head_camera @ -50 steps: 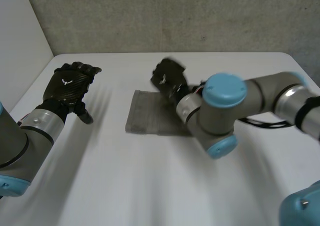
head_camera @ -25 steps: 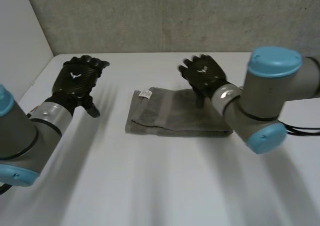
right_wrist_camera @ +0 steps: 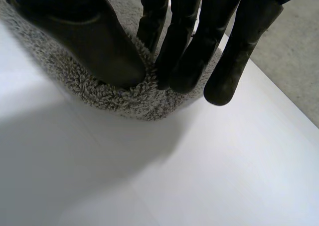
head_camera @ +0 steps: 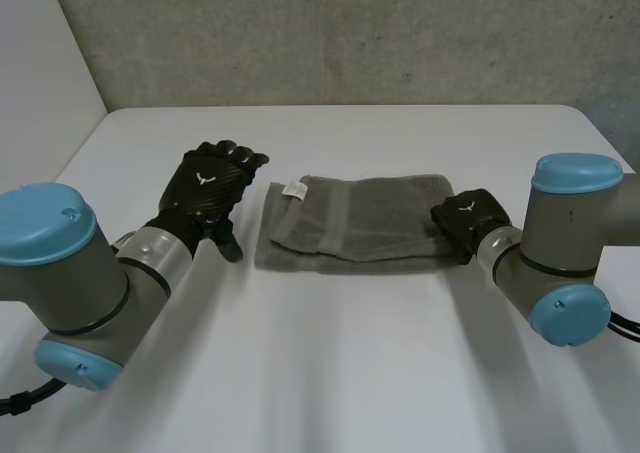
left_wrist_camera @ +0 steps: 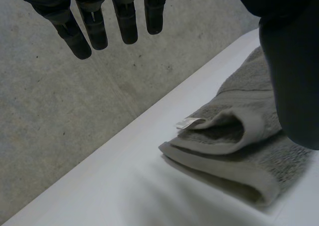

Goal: Fold the towel.

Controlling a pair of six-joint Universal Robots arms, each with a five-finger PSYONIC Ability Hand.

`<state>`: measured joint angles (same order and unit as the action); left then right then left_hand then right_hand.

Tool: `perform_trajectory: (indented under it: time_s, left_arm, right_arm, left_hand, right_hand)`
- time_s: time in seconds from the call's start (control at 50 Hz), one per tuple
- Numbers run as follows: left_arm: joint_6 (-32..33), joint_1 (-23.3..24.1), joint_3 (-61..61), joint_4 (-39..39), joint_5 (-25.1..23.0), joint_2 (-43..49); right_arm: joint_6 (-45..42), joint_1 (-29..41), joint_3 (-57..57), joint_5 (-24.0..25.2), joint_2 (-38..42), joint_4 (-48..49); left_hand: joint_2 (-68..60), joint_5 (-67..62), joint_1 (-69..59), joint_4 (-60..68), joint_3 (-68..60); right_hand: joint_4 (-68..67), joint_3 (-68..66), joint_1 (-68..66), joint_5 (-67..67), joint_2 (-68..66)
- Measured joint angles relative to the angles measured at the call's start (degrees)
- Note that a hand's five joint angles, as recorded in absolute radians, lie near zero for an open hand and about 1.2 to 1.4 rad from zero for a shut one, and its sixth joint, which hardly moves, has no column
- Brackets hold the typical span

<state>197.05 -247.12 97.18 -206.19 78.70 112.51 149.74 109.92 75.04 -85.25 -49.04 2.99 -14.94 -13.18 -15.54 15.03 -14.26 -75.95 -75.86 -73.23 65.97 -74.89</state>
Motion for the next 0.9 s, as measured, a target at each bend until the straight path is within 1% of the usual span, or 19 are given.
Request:
perform_trajectory:
  time_s: [0.12,0.22,0.32,0.36,0.42,0.44,0.5,0.52,0.62,0.66,0.68,0.7,0.72,0.74,0.76,0.78,0.8,0.82,0.9]
  left_arm:
    - [-0.09,-0.14,0.2,0.0,0.04,-0.14]
    - [-0.16,-0.25,0.4,0.0,0.05,-0.65]
    - [-0.57,-0.23,-0.24,0.05,0.1,-1.19]
    - [-0.92,-0.2,-0.73,0.07,0.13,-1.4]
    - [-1.55,-0.16,-1.41,0.11,0.34,-1.68]
    - [-2.17,-0.14,-1.9,0.14,0.75,-1.92]
    - [-3.3,-0.13,-2.68,0.16,1.72,-2.25]
    - [-4.01,-0.12,-3.12,0.18,2.4,-2.4]
    - [-6.19,-0.09,-4.2,0.28,4.36,-2.64]
    - [-6.68,-0.07,-4.42,0.31,4.76,-2.64]
    - [-6.92,-0.05,-4.57,0.33,4.95,-2.6]
    - [-6.99,-0.04,-4.61,0.34,5.0,-2.58]
    - [-7.1,-0.01,-4.74,0.34,5.08,-2.5]
    - [-7.16,0.03,-4.85,0.35,5.12,-2.4]
    - [-7.18,0.07,-4.93,0.36,5.13,-2.34]
    - [-7.19,0.16,-5.12,0.37,5.14,-2.2]
    - [-7.18,0.29,-5.33,0.39,5.13,-2.04]
    - [-7.17,0.34,-5.42,0.4,5.13,-1.97]
    - [-7.14,1.4,-7.11,0.99,5.18,-0.55]
  right_arm:
    - [-2.79,-0.94,-0.13,-2.69,-0.51,0.9]
    - [-9.3,-1.19,-0.11,-4.75,-3.04,1.55]
    - [-18.03,1.81,-1.42,-5.01,-4.59,4.84]
    - [-21.15,4.72,-2.39,-4.51,-4.62,7.44]
    - [-24.03,8.87,-3.43,-3.19,-4.06,10.7]
    - [-25.54,11.67,-3.89,-1.78,-3.36,12.57]
    - [-27.34,15.96,-4.14,1.18,-1.97,14.73]
    - [-27.97,17.88,-3.85,3.11,-1.26,15.25]
    - [-28.71,22.17,-1.48,8.9,0.42,15.14]
    - [-28.46,22.71,-0.7,9.79,0.58,14.91]
    - [-27.81,22.84,-0.14,9.79,0.44,14.72]
    - [-27.51,22.81,0.0,9.63,0.35,14.66]
    - [-26.55,22.67,0.31,8.96,-0.01,14.53]
    - [-25.38,22.45,0.5,7.95,-0.53,14.41]
    - [-24.68,22.3,0.59,7.4,-0.85,14.35]
    - [-23.21,21.97,0.69,6.14,-1.54,14.24]
    - [-21.55,21.57,0.76,4.8,-2.32,14.11]
    - [-20.87,21.4,0.8,4.24,-2.64,14.06]
    - [-12.51,18.98,1.45,1.08,-5.96,13.61]
  left_hand:
    - [0.0,-0.02,0.0,0.0,0.0]
    - [0.0,-0.01,0.0,0.0,0.0]
    - [0.0,0.0,0.0,0.0,0.0]
    - [0.0,0.0,0.0,0.0,0.0]
    - [0.0,0.0,0.0,0.0,0.0]
    - [0.0,0.0,0.0,0.0,0.0]
    - [0.0,0.0,0.0,0.0,0.0]
    - [0.0,0.0,0.0,0.0,0.0]
    - [0.0,0.0,0.0,0.0,0.0]
    - [0.0,0.0,0.0,0.0,0.0]
    - [0.0,0.01,0.0,0.0,0.0]
    - [0.0,0.02,0.0,0.0,0.0]
    - [0.0,0.02,0.0,0.0,0.0]
    - [0.0,0.02,0.0,0.0,0.0]
    - [0.0,0.02,0.0,0.0,0.0]
    - [0.0,0.02,0.0,0.0,0.0]
    - [0.0,0.02,0.0,0.0,0.0]
    - [0.0,0.02,0.0,0.0,0.0]
    - [0.0,0.02,0.0,0.0,0.0]
  right_hand:
    - [-0.61,-0.65,-0.13,0.36,0.0]
    - [-0.61,-0.63,-0.49,0.36,0.0]
    - [-0.61,-0.63,-0.85,0.36,0.0]
    - [-0.61,-0.63,-1.07,0.36,0.0]
    - [-0.61,-0.63,-1.08,0.36,0.0]
    - [-0.61,-0.63,-1.08,0.36,0.0]
    - [-0.61,-0.63,-1.08,0.37,-0.02]
    - [-0.61,-0.63,-1.08,0.37,-0.03]
    - [-0.56,-0.58,-0.95,0.31,0.11]
    - [3.6,3.52,1.9,-3.78,3.27]
    - [10.8,10.64,9.49,-11.11,10.33]
    - [12.98,12.83,11.72,-13.39,13.73]
    - [26.67,26.59,24.7,-26.45,26.46]
    - [37.04,38.08,36.45,-38.7,38.18]
    - [42.59,42.53,42.01,-44.72,43.81]
    - [52.99,52.94,51.09,-54.64,53.14]
    - [59.5,59.38,57.13,-61.64,58.96]
    - [60.77,60.82,58.07,-62.56,60.21]
    - [61.41,62.13,59.88,-62.63,60.96]
